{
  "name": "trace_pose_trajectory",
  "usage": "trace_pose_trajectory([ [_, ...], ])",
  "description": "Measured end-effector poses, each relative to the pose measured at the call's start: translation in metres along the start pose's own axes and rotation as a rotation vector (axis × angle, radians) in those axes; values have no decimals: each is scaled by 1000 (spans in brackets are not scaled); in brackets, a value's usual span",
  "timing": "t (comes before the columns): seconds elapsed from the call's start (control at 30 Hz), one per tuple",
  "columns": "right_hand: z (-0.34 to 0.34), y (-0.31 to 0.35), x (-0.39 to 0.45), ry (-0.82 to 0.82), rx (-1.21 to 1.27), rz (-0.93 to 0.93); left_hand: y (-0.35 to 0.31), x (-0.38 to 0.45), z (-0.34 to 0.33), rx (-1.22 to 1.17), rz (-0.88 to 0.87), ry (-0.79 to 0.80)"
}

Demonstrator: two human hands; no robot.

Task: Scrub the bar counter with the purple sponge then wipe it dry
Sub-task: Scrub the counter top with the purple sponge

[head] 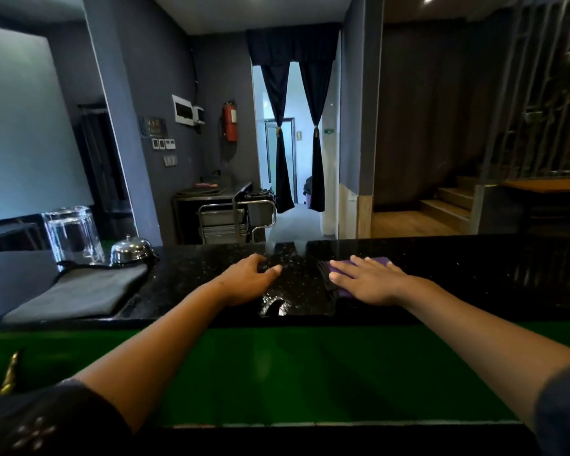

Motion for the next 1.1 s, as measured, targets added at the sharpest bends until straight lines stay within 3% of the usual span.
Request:
trace_pose_trajectory([
  [0.13, 11, -2, 50, -1, 34, -173, 64, -13, 43, 185, 92, -85],
  [0.23, 14, 8, 80, -7, 43, -273, 108, -21, 51, 388, 135, -45],
  [0.4, 14, 40, 99, 12, 36, -287, 129, -14, 44, 393, 118, -41],
  [0.63, -10, 148, 47, 24, -25, 73, 134, -12, 44, 363, 94, -27],
  [0.8, -23, 144, -6, 21, -34, 271, 140, -8, 42, 372, 88, -45],
  [0.97, -6, 137, 42, 36, -16, 93, 137, -8, 42, 357, 89, -62],
  [1.1, -11, 180, 93, 3, -11, -104, 133, -10, 42, 362, 96, -45],
])
Point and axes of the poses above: each hand's wrist, its own x-axis towards the middle knuckle, its own z-axis out of the back of the hand, y = z × x, the point moved 3 cm from there along x, towards the middle knuckle, and after that the axes turned 3 degrees about y, right-handed, at the moved point
